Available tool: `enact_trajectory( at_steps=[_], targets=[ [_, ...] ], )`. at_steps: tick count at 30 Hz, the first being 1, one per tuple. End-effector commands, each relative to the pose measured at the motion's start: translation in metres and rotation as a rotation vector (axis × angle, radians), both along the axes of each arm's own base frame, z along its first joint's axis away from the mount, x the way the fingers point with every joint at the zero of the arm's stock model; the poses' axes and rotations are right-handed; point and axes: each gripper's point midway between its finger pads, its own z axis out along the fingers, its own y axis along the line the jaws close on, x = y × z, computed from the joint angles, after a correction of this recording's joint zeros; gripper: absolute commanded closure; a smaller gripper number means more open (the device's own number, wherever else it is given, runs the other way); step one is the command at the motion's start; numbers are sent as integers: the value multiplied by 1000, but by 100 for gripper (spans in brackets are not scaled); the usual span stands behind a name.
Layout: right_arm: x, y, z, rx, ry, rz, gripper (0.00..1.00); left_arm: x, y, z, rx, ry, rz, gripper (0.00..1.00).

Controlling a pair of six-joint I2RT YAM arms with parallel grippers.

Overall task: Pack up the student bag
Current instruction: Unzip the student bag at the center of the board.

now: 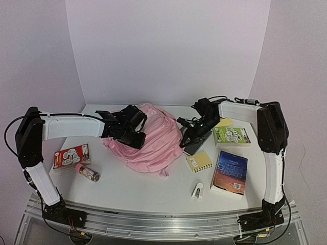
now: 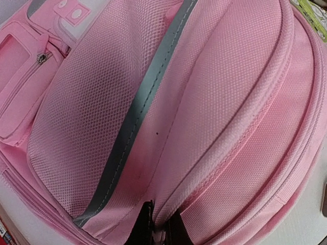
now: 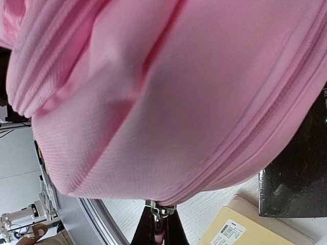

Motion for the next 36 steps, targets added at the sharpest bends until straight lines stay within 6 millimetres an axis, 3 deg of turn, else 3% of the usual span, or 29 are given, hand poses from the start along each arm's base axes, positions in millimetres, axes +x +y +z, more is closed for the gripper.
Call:
enact_trajectory(
  at_steps=[1, 8, 15, 22, 29, 36],
  targets=[
    [-32, 13, 15, 15, 42, 62, 100, 37, -13, 37, -203, -59, 228, 100],
    [-59, 42, 5, -82, -100, 122, 100, 32, -27, 42, -347, 23, 286, 100],
    [-57, 84, 10, 23, -246, -22, 100, 32, -40, 54, -469, 84, 342, 100],
    [-70, 119, 7, 51, -378, -33, 100, 39, -53, 55, -554, 121, 395, 100],
    [-73, 131, -5, 1, -417, -79, 100, 58, -62, 60, -575, 99, 454, 100],
    [-51, 101, -14, -118, -475, -210, 100, 70, -73, 78, -614, 73, 442, 100]
  ],
)
